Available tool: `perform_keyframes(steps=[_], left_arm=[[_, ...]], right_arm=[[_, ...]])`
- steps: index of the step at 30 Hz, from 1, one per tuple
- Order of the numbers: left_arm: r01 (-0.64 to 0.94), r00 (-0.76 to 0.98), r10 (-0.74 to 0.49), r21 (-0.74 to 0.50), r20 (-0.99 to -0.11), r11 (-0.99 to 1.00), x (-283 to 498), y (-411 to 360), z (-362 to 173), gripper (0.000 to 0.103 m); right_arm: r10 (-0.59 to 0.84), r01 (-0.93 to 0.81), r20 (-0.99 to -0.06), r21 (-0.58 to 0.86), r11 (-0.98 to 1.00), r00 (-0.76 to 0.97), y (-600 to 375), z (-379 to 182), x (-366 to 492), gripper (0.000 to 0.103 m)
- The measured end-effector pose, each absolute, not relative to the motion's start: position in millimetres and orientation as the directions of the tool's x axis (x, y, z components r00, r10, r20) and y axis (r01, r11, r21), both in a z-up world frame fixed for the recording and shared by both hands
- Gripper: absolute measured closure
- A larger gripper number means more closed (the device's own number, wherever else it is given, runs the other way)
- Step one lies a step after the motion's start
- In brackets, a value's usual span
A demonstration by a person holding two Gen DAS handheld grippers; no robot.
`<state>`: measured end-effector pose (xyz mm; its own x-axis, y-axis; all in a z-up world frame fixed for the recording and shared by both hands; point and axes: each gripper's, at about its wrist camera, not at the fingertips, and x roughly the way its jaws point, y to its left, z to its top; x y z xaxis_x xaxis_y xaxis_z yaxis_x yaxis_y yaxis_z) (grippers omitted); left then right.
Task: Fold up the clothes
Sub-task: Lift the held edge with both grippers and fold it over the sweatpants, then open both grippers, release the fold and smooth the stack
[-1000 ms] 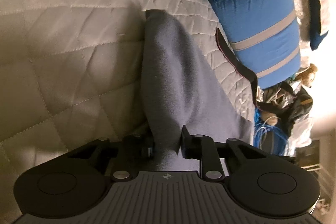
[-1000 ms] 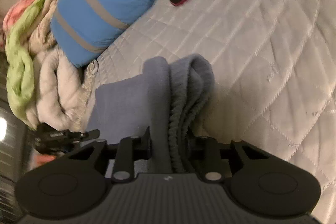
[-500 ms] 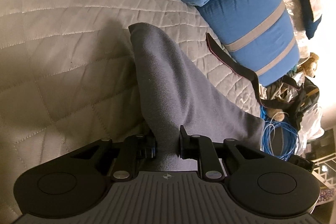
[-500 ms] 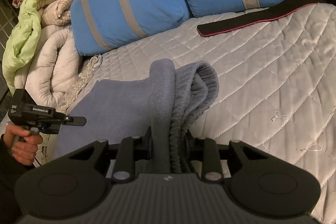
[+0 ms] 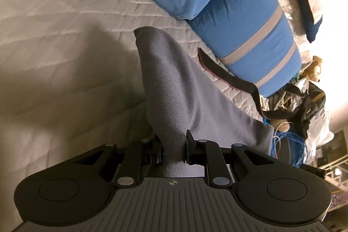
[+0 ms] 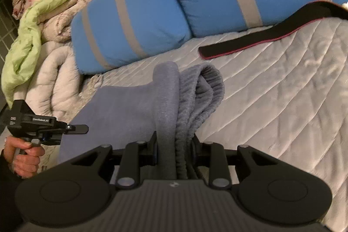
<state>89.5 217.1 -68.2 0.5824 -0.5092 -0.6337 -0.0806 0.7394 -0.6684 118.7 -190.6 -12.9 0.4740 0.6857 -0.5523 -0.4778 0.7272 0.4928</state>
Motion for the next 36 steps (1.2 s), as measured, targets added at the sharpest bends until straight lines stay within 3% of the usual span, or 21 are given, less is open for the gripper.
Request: perform_keyframes(steps=[12,14,15,17,18,20,23,27,30,32,33,34,35,36], left_arm=[[-0.023,0.668,-0.447,-0.617,-0.595,0.787,150,204,-40,0.086],[0.001,0.691,-0.418,-0.576,-0.59,0.817,160,200,-35,0.079],[-0.003,0.696,-0.39,-0.546,-0.602,0.837,166,199,-36,0.077],[-0.051,0.702,-0.307,-0.476,-0.642,0.878,176,199,-43,0.06],[-0.104,0.703,-0.249,-0.443,-0.666,0.89,178,202,-47,0.056],[-0.194,0.7,-0.155,-0.395,-0.697,0.898,179,208,-56,0.049],[-0.222,0.709,-0.15,-0.42,-0.689,0.88,176,218,-63,0.049],[-0.253,0.745,-0.108,-0.428,-0.659,0.867,172,225,-62,0.049],[-0.256,0.765,-0.041,-0.361,-0.642,0.897,171,216,-56,0.049],[-0.248,0.774,-0.003,-0.307,-0.633,0.919,171,207,-53,0.049],[-0.236,0.779,0.009,-0.28,-0.627,0.931,173,203,-51,0.049],[-0.219,0.784,0.021,-0.245,-0.62,0.944,175,197,-50,0.049],[-0.206,0.788,0.034,-0.211,-0.615,0.955,176,190,-50,0.049],[-0.196,0.788,0.051,-0.171,-0.613,0.966,178,183,-50,0.049]], right_arm=[[0.663,-0.469,-0.492,0.47,0.748,0.565,-184,4,185,0.075],[0.664,-0.477,-0.471,0.464,0.746,0.581,-181,8,196,0.074],[0.646,-0.461,-0.474,0.455,0.762,0.599,-179,7,201,0.07],[0.578,-0.397,-0.498,0.427,0.813,0.647,-175,0,214,0.027],[0.542,-0.368,-0.516,0.405,0.837,0.664,-172,-5,219,0.021],[0.493,-0.318,-0.555,0.385,0.866,0.67,-173,-18,227,0.019],[0.409,-0.227,-0.609,0.355,0.907,0.679,-178,-29,236,0.018],[0.342,-0.211,-0.591,0.281,0.936,0.731,-177,-28,232,0.018],[0.32,-0.232,-0.536,0.227,0.946,0.781,-172,-25,223,0.022],[0.315,-0.256,-0.499,0.185,0.949,0.807,-165,-23,222,0.053],[0.322,-0.274,-0.485,0.17,0.947,0.813,-161,-23,222,0.061],[0.336,-0.296,-0.474,0.159,0.942,0.814,-157,-23,223,0.076],[0.349,-0.317,-0.463,0.148,0.937,0.815,-153,-24,224,0.084],[0.363,-0.339,-0.452,0.137,0.931,0.815,-149,-24,225,0.086]])
